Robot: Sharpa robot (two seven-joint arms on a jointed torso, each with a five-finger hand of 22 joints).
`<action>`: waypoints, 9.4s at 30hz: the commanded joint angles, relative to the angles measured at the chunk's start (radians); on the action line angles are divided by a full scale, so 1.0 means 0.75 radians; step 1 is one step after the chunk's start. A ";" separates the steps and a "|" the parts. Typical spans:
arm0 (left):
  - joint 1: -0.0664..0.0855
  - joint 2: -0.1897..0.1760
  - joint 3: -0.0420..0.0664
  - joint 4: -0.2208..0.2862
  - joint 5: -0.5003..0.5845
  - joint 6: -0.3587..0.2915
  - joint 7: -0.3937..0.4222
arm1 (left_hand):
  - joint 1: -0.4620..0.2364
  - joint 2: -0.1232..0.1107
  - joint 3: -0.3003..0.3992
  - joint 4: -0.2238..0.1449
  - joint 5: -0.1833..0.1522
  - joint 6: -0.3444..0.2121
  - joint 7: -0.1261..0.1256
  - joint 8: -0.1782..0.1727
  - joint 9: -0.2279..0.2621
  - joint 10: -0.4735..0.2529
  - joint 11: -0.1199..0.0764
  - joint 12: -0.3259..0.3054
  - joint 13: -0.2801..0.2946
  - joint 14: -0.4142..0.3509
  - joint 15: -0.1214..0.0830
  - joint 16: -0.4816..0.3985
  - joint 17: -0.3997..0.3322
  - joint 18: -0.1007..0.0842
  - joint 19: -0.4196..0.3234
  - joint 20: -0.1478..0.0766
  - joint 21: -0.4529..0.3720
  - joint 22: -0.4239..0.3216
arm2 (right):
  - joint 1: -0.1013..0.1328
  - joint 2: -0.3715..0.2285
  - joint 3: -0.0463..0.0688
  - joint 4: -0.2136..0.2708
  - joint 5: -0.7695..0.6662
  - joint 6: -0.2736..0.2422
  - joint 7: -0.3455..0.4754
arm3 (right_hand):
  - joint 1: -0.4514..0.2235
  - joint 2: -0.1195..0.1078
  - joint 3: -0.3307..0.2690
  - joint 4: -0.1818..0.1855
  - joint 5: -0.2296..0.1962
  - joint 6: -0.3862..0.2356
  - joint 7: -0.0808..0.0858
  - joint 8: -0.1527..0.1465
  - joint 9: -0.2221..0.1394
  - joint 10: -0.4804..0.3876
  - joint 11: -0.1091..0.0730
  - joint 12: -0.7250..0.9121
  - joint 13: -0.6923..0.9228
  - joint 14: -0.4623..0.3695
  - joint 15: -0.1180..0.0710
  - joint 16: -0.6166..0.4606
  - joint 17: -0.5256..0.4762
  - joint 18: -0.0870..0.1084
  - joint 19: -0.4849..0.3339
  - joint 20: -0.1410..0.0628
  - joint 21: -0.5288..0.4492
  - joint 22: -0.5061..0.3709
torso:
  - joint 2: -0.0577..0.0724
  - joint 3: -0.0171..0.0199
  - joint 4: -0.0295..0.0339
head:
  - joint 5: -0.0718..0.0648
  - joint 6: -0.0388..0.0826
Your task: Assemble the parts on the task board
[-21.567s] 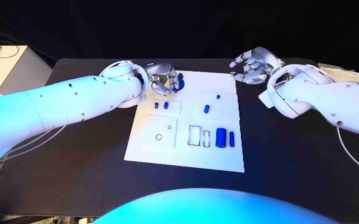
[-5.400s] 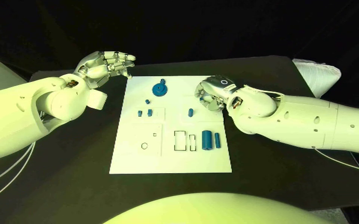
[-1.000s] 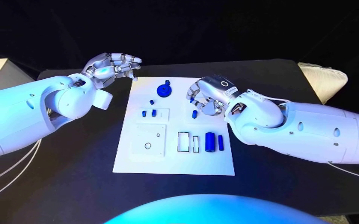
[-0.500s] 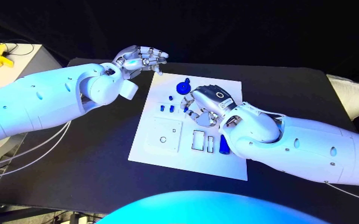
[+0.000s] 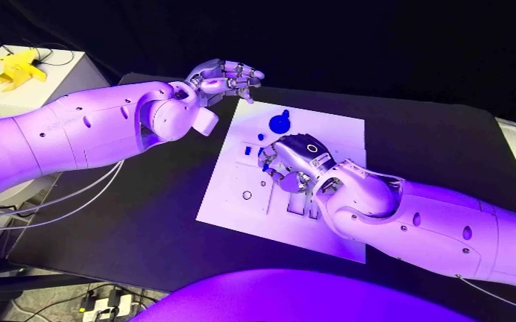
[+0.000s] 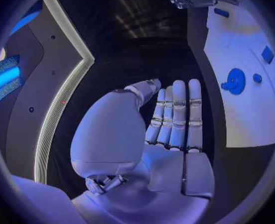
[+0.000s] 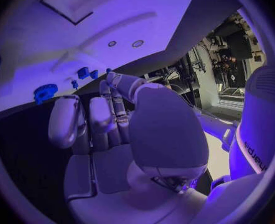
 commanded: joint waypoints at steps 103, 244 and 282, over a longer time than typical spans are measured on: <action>-0.002 0.004 0.000 -0.011 0.003 0.016 -0.008 | 0.014 -0.002 -0.013 0.007 0.004 -0.008 0.005 -0.006 -0.004 0.005 0.004 -0.010 -0.005 0.007 0.007 -0.008 -0.002 0.019 0.012 -0.001 -0.017 -0.008 | -0.052 0.025 -0.027 -0.042 -0.140 0.131 -0.033 | 0.001 0.015 -0.004 -0.009 0.010 0.000 0.005 0.008 0.004 0.040 -0.032 -0.006 0.038 0.003 0.003 -0.015 -0.007 -0.013 0.001 -0.002 -0.011 0.211 | 0.008 -0.0012 0.0051 | 0.047 0.000; -0.014 -0.007 -0.001 -0.021 0.003 0.029 -0.022 | 0.012 0.000 -0.024 0.023 0.002 -0.008 0.006 -0.009 -0.006 0.005 0.006 -0.011 -0.011 0.008 0.009 -0.010 -0.003 0.018 0.021 0.001 -0.034 -0.019 | 0.123 -0.301 -0.009 0.038 0.016 0.275 0.034 | 0.057 0.006 -0.182 0.265 0.002 -0.045 0.009 -0.075 -0.046 -0.101 -0.020 0.185 -0.018 0.043 0.018 0.070 0.014 -0.018 0.044 0.012 -0.024 0.209 | 0.005 -0.0015 -0.0071 | -0.082 0.000; -0.015 -0.007 -0.001 -0.023 0.003 0.039 -0.030 | 0.017 0.001 -0.027 0.029 0.003 -0.007 0.005 -0.010 -0.008 0.005 0.004 -0.012 -0.014 0.008 0.008 -0.011 -0.004 0.019 0.027 0.001 -0.044 -0.026 | 0.163 -0.380 0.023 0.297 0.194 0.156 -0.033 | 0.054 0.050 -0.082 0.186 -0.112 -0.016 -0.019 0.015 0.029 0.024 -0.057 0.152 0.017 0.049 -0.014 0.086 0.043 -0.033 0.067 -0.016 0.064 0.244 | 0.004 -0.0026 -0.0077 | -0.060 0.000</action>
